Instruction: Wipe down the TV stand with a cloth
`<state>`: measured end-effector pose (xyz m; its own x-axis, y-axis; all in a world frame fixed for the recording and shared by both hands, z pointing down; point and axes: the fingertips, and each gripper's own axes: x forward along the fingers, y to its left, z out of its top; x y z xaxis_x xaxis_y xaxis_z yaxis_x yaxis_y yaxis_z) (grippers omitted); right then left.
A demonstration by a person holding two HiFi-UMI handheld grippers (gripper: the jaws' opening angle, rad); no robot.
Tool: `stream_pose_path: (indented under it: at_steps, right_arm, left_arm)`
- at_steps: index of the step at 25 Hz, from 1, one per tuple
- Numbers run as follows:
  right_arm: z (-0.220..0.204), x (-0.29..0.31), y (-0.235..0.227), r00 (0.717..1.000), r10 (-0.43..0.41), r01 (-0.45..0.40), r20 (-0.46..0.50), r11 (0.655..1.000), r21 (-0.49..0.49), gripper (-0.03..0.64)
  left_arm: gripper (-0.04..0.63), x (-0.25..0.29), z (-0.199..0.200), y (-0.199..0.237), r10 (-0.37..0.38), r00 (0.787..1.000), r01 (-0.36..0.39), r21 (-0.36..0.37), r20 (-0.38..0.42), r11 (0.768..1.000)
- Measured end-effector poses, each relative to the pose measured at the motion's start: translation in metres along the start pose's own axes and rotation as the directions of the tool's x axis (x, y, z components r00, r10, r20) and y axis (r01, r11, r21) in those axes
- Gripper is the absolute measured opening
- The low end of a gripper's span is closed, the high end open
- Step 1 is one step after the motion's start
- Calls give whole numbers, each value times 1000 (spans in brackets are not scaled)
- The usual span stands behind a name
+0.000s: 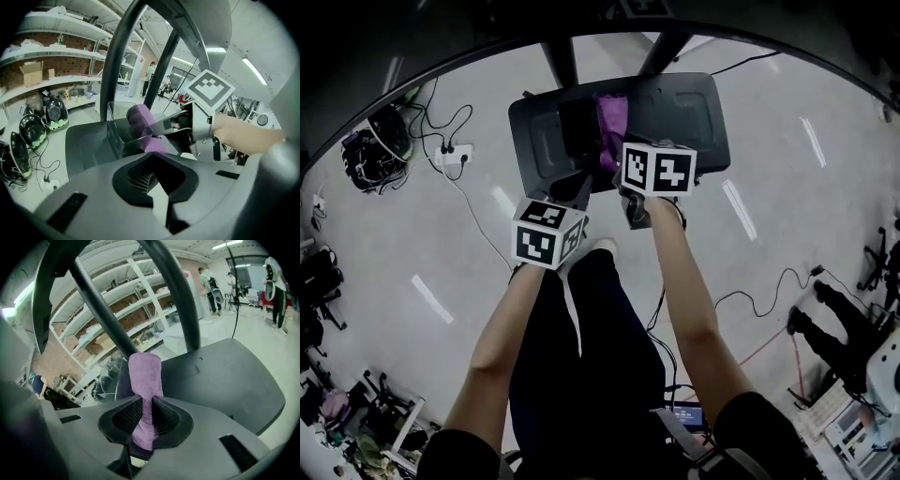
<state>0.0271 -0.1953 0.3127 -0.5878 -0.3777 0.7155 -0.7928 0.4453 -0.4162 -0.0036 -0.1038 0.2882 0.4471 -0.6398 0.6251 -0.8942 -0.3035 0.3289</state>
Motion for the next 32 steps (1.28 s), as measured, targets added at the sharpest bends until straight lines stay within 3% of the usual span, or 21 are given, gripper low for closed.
stream_pose_path:
  at_steps: [8,14,23,32]
  right_arm:
    - [-8,31,-7,996,-3,-3,-93,998,-57,78]
    - [-9,32,-6,997,-57,47,-56,985,-165,77]
    - [-4,30,-14,993,-112,101,-39,971,-218,78]
    - [7,14,-57,978,-208,198,-17,948,-250,78]
  left_arm:
    - [8,4,-4,7,0,1000,0,-18,-23,1000]
    - [8,14,-5,-2,-14,999,13,-9,-34,1000]
    - [8,14,-5,0,-7,999,7,0,-44,1000]
    - [8,15,-8,-3,-3,999,2,-7,-40,1000]
